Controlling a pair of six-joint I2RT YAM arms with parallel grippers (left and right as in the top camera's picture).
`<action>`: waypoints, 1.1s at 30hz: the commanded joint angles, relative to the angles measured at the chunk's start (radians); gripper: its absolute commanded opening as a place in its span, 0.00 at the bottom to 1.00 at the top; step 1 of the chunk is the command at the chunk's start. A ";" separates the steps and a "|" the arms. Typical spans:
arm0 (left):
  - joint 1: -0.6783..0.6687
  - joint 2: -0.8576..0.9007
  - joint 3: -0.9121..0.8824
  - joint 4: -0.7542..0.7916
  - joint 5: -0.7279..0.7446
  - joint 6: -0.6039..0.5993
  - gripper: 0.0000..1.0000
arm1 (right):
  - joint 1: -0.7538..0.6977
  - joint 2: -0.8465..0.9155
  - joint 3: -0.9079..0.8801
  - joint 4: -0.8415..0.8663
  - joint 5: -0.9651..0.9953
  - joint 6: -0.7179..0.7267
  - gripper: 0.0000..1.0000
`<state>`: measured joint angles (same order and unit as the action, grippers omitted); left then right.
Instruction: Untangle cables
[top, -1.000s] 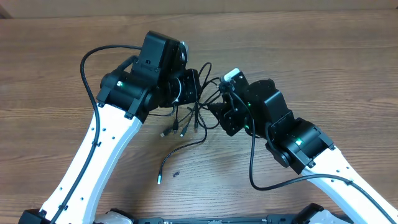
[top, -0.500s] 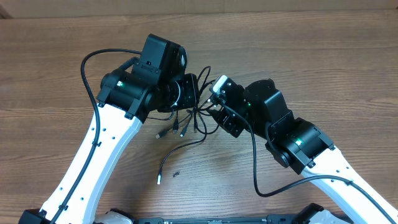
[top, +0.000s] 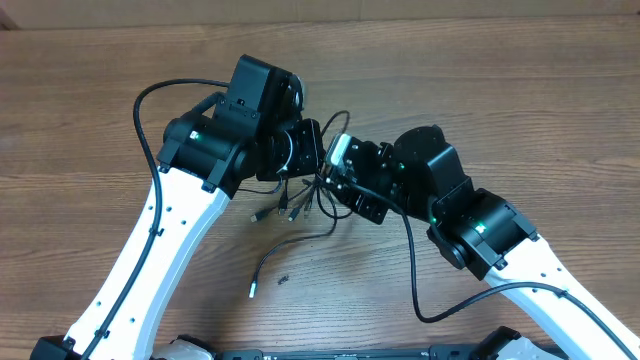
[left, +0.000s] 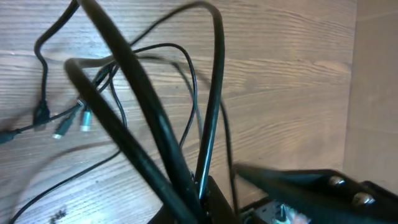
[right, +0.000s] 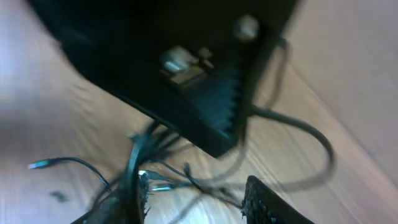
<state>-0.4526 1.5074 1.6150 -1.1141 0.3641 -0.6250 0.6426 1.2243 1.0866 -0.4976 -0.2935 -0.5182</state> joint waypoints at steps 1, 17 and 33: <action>-0.013 -0.004 0.026 0.018 0.058 0.012 0.08 | 0.005 0.011 0.014 -0.002 -0.178 -0.006 0.40; -0.013 -0.004 0.026 -0.011 -0.125 0.020 0.35 | 0.004 0.039 0.014 -0.035 -0.042 0.130 0.06; -0.013 -0.004 0.025 -0.107 -0.320 0.020 0.93 | 0.003 0.039 0.014 -0.035 0.273 0.358 0.05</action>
<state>-0.4587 1.5074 1.6154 -1.2140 0.0830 -0.6060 0.6422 1.2644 1.0866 -0.5385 -0.1390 -0.2565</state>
